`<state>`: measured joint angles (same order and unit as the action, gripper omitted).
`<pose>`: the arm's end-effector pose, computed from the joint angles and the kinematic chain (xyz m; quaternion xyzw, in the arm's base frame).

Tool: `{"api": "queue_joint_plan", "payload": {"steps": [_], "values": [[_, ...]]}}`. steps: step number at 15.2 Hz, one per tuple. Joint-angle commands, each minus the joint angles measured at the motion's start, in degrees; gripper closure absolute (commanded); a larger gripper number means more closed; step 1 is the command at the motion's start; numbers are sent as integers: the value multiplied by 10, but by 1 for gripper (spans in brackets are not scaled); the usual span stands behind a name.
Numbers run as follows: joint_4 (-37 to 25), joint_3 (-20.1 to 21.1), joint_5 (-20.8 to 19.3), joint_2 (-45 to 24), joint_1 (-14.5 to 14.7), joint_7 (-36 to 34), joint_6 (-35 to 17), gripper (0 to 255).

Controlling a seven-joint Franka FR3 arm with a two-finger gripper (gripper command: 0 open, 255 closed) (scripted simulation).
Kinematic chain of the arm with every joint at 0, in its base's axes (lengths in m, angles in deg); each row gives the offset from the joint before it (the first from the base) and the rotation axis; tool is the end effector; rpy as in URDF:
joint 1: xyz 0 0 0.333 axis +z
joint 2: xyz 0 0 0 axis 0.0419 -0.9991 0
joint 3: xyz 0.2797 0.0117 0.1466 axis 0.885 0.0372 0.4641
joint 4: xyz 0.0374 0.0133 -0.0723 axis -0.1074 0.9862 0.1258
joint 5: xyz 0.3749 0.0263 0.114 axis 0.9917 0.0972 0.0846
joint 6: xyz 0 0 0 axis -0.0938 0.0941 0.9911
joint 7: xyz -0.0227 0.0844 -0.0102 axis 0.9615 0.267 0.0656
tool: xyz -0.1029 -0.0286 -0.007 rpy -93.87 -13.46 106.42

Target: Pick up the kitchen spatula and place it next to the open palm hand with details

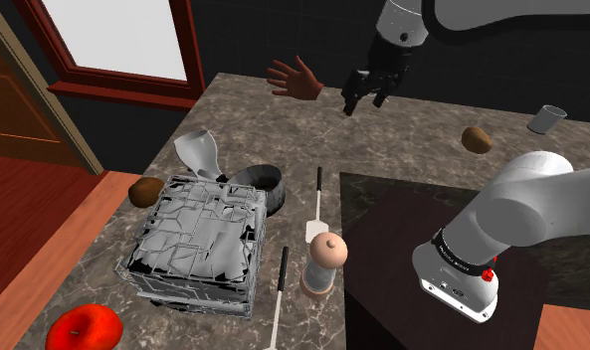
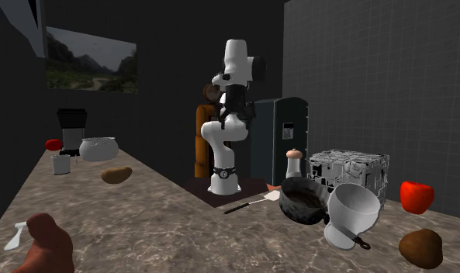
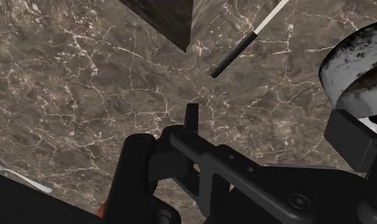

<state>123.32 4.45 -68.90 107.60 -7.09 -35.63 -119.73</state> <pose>0.3281 0.0641 0.5217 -0.9912 0.1109 -0.0717 0.0014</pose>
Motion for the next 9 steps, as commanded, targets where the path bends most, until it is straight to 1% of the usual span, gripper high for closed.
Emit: {"api": "queue_joint_plan", "payload": {"steps": [1,5,9], "values": [[35,27,15,1,-4,-51,-30,0],[81,81,45,-24,-13,-147,-93,0],[113,141,74,-72,-26,-245,-165,0]]}}
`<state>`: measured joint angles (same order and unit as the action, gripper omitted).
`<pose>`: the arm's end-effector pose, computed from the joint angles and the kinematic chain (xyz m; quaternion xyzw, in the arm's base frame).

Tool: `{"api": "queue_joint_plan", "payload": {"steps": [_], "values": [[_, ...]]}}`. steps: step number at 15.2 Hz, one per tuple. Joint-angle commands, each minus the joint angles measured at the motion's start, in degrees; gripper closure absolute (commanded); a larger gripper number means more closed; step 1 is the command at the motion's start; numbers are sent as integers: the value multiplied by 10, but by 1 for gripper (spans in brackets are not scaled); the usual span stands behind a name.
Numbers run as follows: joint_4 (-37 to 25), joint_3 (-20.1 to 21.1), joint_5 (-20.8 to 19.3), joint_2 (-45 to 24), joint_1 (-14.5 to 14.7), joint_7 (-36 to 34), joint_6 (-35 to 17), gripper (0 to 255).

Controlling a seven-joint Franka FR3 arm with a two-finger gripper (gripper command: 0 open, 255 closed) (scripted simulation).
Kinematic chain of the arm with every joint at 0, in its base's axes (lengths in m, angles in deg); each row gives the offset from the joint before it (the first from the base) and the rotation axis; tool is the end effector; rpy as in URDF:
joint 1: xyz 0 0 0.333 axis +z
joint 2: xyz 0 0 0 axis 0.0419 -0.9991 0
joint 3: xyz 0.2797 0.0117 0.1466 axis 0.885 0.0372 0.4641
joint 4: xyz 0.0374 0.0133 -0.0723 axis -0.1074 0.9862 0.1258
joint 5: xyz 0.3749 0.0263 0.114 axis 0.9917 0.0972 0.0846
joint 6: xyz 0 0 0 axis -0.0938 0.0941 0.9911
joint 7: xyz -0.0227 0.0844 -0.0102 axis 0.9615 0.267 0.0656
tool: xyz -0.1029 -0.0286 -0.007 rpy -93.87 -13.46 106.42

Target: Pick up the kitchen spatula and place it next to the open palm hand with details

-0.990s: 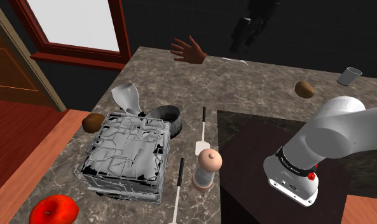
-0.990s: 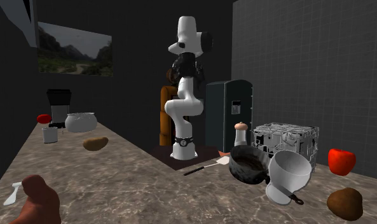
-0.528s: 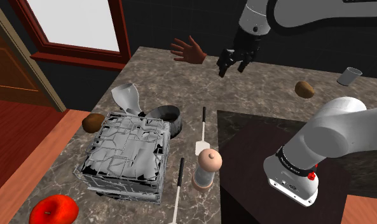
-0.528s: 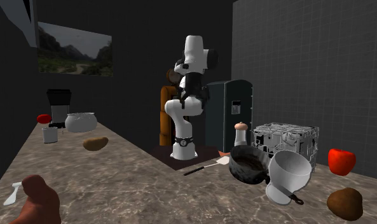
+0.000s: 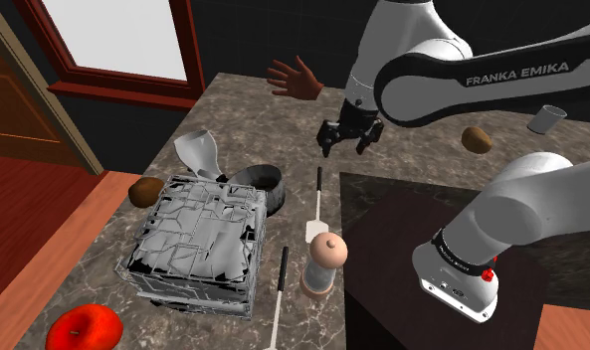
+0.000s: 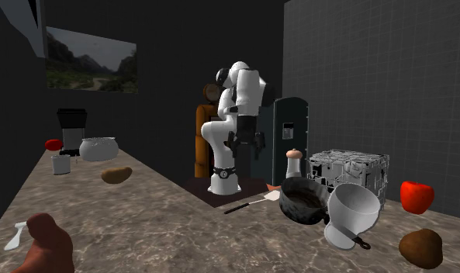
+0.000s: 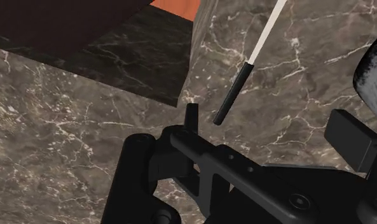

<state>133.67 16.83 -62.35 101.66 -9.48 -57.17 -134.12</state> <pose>0.3320 0.1074 0.4098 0.9615 -0.2699 0.0517 0.0070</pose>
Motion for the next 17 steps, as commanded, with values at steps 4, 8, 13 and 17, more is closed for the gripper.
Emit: {"api": "queue_joint_plan", "payload": {"steps": [4,8,13,17], "values": [[24,84,29,-86,-26,-133,-100,0],[23,161,20,-184,-71,-252,-186,0],[30,189,-7,-234,-98,-281,-240,0],[35,210,-42,-275,-125,-307,-282,0]]}}
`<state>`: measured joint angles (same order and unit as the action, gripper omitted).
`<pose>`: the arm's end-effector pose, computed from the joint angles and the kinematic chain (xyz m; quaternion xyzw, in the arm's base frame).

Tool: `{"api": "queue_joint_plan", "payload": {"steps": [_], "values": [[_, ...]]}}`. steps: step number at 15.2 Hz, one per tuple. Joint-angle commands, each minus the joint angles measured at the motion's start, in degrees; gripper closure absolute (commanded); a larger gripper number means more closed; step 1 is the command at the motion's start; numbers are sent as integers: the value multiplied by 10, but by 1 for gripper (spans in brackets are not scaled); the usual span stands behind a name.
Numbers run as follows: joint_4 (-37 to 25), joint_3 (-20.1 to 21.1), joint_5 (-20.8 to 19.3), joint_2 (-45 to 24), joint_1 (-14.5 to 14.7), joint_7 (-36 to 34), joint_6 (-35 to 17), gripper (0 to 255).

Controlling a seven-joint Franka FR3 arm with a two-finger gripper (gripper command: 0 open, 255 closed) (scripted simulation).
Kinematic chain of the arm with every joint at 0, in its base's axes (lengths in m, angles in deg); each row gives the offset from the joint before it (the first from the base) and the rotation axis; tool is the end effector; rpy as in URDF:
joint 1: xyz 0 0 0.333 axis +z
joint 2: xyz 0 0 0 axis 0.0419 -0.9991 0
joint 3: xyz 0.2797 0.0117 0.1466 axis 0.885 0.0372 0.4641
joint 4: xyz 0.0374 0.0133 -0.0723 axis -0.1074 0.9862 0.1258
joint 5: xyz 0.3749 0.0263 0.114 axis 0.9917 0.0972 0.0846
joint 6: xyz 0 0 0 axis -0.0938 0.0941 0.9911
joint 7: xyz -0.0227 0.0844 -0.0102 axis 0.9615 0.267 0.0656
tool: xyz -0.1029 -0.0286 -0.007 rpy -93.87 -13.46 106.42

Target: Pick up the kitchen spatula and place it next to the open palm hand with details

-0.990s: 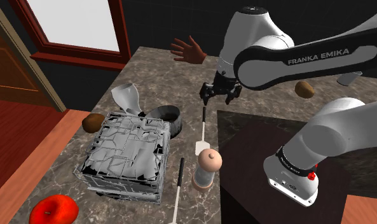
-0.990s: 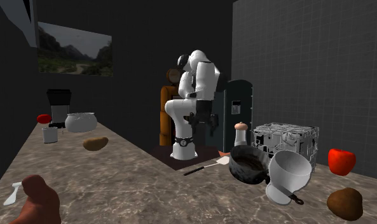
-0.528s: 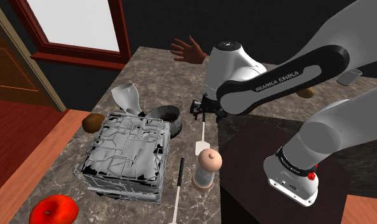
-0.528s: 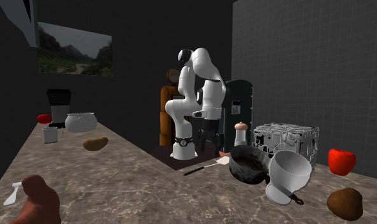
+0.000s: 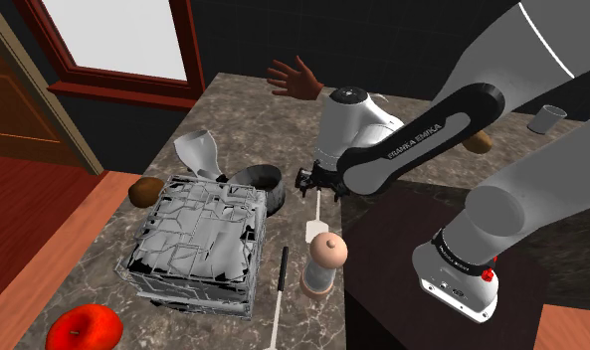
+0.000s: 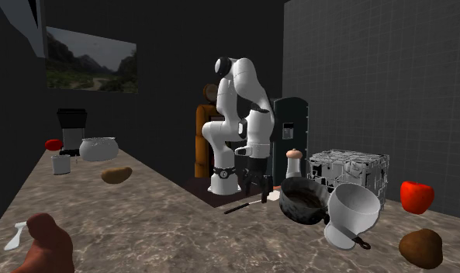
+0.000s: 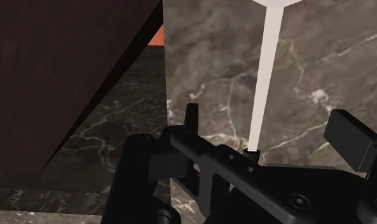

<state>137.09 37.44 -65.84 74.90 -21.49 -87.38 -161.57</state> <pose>0.3480 0.1492 0.2561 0.9020 -0.4305 0.0298 0.0148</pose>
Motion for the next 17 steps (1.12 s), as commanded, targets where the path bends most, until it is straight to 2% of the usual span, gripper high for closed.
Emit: {"api": "queue_joint_plan", "payload": {"steps": [1,7,8,17], "values": [[0,4,-7,-7,-5,-5,-7,0],[0,3,-7,-7,-5,-5,-7,0],[0,3,-7,-7,-5,-5,-7,255],[0,3,-7,-7,-5,-5,-7,255]]}}
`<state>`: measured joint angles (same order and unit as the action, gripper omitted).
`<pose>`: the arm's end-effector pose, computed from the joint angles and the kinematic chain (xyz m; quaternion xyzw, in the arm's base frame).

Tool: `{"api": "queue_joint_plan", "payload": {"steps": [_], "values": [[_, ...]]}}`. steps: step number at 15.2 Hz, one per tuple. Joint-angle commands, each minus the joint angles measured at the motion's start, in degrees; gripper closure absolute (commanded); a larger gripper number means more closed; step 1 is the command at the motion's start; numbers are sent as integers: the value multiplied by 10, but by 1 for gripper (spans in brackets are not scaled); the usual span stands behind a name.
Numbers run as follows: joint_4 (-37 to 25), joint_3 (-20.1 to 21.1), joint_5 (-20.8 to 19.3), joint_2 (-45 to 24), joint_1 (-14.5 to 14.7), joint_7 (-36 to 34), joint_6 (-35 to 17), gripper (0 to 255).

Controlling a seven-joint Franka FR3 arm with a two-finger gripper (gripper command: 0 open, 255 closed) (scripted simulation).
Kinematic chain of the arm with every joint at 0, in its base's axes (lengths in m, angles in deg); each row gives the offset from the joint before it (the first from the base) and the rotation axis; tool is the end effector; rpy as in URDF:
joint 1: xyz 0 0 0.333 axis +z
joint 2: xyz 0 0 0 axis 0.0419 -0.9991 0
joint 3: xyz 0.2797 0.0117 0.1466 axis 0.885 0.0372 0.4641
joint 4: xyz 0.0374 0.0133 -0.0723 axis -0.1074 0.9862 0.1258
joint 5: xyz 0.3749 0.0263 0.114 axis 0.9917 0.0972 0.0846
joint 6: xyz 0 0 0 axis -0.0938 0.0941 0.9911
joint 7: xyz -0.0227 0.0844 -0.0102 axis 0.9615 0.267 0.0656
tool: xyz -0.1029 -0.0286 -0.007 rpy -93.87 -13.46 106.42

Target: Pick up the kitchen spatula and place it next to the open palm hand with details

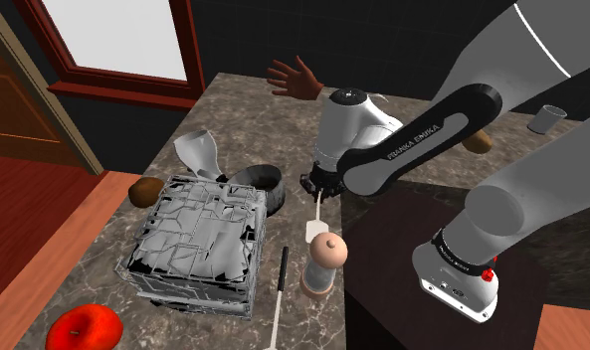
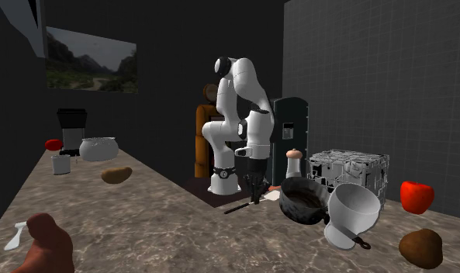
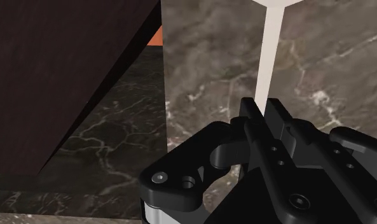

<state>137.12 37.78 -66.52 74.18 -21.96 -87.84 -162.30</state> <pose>0.3483 0.1492 0.2533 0.9021 -0.4302 0.0300 0.0142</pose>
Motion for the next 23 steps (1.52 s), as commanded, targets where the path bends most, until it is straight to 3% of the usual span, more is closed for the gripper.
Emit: {"api": "queue_joint_plan", "payload": {"steps": [1,10,23], "values": [[-1,-6,11,12,8,9,12,255],[-19,-53,65,103,53,54,115,255],[-65,-103,74,195,77,77,250,255]]}}
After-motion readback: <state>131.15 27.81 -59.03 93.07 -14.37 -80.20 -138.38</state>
